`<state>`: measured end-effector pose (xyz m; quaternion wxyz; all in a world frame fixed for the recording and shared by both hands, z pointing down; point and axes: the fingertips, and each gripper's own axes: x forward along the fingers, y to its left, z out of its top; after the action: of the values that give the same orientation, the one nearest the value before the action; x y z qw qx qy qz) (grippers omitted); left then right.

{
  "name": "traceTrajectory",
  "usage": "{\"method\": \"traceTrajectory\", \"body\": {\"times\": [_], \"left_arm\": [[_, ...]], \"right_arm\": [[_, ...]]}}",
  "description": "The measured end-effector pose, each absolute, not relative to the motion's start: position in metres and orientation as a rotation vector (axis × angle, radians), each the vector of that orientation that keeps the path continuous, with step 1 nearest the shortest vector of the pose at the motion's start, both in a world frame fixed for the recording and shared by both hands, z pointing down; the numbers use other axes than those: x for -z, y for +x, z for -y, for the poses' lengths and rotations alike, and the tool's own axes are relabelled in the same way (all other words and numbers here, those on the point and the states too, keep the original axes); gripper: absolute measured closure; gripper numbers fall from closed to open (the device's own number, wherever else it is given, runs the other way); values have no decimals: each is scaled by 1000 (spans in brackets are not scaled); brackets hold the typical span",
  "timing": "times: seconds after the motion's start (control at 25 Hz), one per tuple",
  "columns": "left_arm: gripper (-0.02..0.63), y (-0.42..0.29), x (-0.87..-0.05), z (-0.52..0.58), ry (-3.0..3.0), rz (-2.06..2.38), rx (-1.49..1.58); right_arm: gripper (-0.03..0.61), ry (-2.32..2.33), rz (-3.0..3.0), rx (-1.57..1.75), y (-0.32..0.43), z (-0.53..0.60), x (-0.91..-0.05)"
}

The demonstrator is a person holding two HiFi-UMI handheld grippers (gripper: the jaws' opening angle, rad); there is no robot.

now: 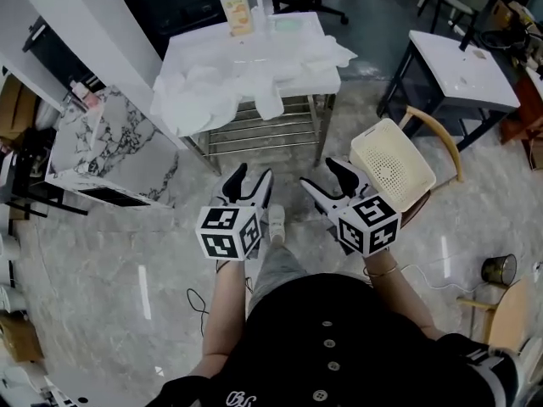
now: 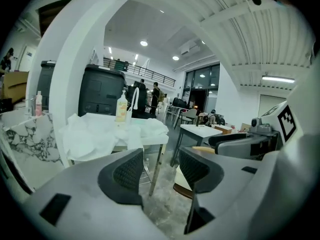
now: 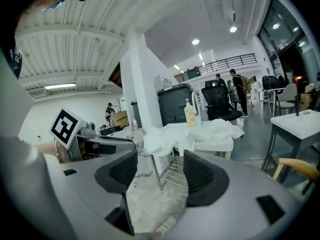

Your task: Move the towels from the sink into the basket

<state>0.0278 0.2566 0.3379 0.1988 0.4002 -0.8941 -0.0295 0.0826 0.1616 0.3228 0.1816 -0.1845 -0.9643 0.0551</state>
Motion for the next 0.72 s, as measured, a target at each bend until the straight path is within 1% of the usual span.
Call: {"method": "traceTrajectory", "body": {"times": [0.08, 0.44, 0.72], "left_arm": [[410, 3, -342, -247, 1166, 2472, 64], [410, -124, -339, -214, 1326, 2367, 44], [410, -202, -343, -195, 1444, 2267, -9]], "right_arm": [[318, -518, 2716, -159, 56, -159, -326], [316, -406, 2706, -164, -73, -141, -327], [311, -333, 2701, -144, -162, -124, -330]]}}
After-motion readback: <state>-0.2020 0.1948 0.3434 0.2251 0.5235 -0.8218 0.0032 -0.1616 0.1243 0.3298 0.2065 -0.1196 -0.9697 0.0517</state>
